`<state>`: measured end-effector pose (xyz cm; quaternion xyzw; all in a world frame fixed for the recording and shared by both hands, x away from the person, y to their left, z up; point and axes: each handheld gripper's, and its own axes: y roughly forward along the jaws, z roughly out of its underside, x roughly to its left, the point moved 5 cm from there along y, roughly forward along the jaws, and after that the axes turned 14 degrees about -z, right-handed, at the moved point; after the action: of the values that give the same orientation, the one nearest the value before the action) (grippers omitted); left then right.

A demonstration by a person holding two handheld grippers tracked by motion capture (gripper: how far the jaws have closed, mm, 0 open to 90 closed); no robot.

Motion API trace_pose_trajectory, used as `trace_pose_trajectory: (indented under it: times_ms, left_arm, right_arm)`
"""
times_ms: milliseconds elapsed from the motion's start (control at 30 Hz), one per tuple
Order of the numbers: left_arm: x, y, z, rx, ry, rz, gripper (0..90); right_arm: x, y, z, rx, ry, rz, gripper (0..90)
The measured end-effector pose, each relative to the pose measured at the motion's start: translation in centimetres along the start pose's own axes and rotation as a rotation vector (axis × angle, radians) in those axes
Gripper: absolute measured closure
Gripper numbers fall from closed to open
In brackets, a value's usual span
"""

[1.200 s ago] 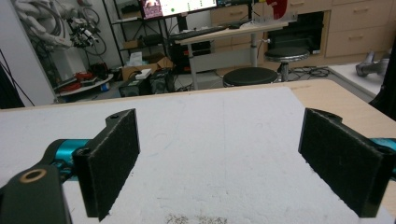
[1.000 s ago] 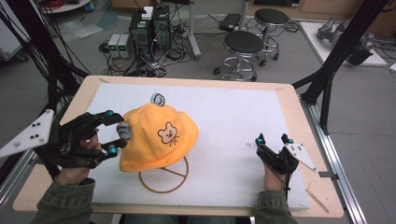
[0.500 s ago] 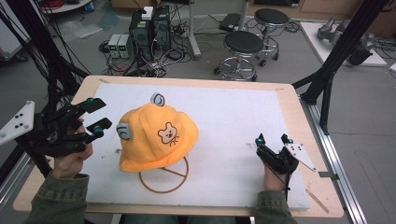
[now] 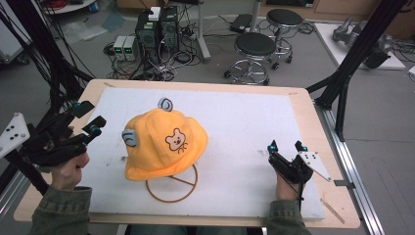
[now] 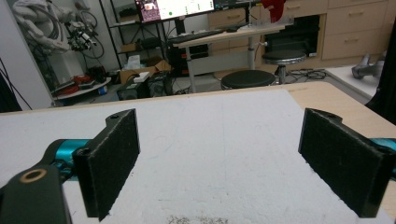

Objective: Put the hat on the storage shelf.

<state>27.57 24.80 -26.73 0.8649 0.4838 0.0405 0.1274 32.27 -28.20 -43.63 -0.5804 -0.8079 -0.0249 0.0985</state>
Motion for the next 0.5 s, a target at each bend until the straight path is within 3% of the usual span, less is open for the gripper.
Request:
trace_pose_trajectory:
  times_ms: [133, 233, 333, 367, 433, 500]
  left_arm:
    - [0.5, -0.3, 0.3, 0.01, 0.003, -0.025, 40.9]
    - [1.2, -0.7, 0.8, 0.014, 0.001, -0.077, 40.9]
    - [2.0, -1.2, 1.3, -0.002, -0.057, -0.123, 40.7]
    - [2.0, -1.2, 1.3, -0.002, -0.057, -0.123, 40.6]
    - [2.6, -1.6, 2.1, 0.007, -0.064, -0.182, 40.3]
    - [3.0, -1.8, 2.7, 0.02, -0.07, -0.2, 39.9]
  right_arm:
    - [0.0, -0.1, 0.0, 0.0, -0.001, 0.002, 11.4]
    - [0.0, -0.1, 0.0, 0.0, -0.007, 0.003, 11.4]
    - [0.0, -0.1, 0.0, -0.001, -0.009, 0.005, 11.4]
    - [0.0, -0.1, 0.0, -0.003, -0.01, 0.005, 11.4]
    - [0.0, -0.1, -0.1, -0.002, -0.013, 0.005, 11.4]
    - [0.1, -0.1, -0.1, -0.003, -0.01, 0.005, 11.4]
